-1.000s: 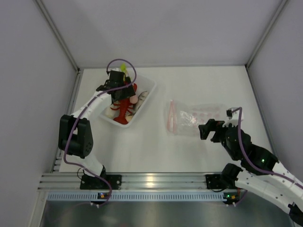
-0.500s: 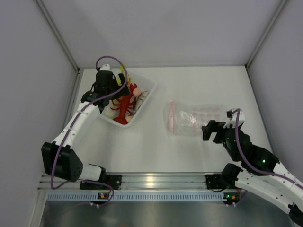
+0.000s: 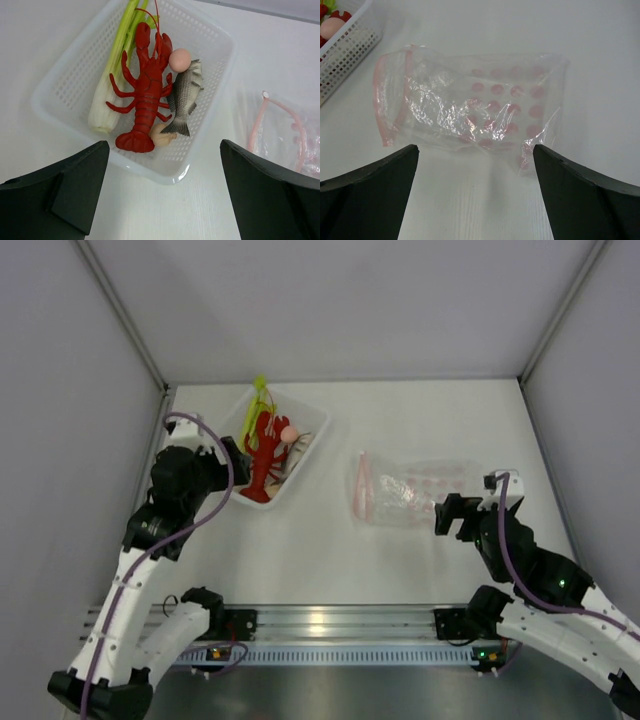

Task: Open the zip-top bag and remove the fake food
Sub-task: Reset both arms

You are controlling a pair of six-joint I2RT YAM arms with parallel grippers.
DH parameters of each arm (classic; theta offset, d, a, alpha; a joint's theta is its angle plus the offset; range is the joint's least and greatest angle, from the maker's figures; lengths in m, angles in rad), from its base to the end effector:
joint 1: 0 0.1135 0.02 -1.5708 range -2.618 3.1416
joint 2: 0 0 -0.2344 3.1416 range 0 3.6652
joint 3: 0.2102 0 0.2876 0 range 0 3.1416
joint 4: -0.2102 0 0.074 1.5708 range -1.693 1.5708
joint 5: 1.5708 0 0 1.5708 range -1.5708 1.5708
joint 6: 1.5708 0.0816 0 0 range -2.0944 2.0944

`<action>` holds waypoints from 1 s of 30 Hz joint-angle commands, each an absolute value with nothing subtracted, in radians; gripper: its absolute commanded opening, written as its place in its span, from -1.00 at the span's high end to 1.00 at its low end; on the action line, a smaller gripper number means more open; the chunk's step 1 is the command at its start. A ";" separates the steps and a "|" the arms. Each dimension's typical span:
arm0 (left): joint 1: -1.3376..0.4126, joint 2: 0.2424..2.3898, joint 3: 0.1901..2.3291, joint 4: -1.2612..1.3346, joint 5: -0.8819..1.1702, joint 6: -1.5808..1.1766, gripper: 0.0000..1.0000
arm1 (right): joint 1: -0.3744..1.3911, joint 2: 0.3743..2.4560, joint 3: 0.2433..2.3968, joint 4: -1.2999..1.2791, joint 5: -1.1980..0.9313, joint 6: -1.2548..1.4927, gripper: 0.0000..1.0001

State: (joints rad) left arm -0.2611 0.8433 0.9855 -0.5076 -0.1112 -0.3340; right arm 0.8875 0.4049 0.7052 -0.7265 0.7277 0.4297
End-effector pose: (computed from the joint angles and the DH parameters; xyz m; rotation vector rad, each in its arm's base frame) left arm 0.2718 -0.0633 0.3324 -0.1452 1.9392 -0.2886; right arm 0.1547 0.1040 0.2906 0.0220 1.8881 0.1707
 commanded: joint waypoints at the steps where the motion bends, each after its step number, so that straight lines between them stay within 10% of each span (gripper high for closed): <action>1: -0.255 0.744 0.925 -0.552 -0.101 -0.281 -0.96 | 0.877 0.403 0.765 -0.753 0.775 0.410 -0.99; 30: -0.256 0.316 0.710 -0.572 -0.132 -0.267 -0.96 | 0.877 0.295 0.746 -0.739 0.877 0.316 -0.99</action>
State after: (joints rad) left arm -0.2611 0.3286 0.7158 -0.5991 -0.1219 -0.2634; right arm 0.8875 0.3096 0.7273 -0.7479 0.8444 0.3523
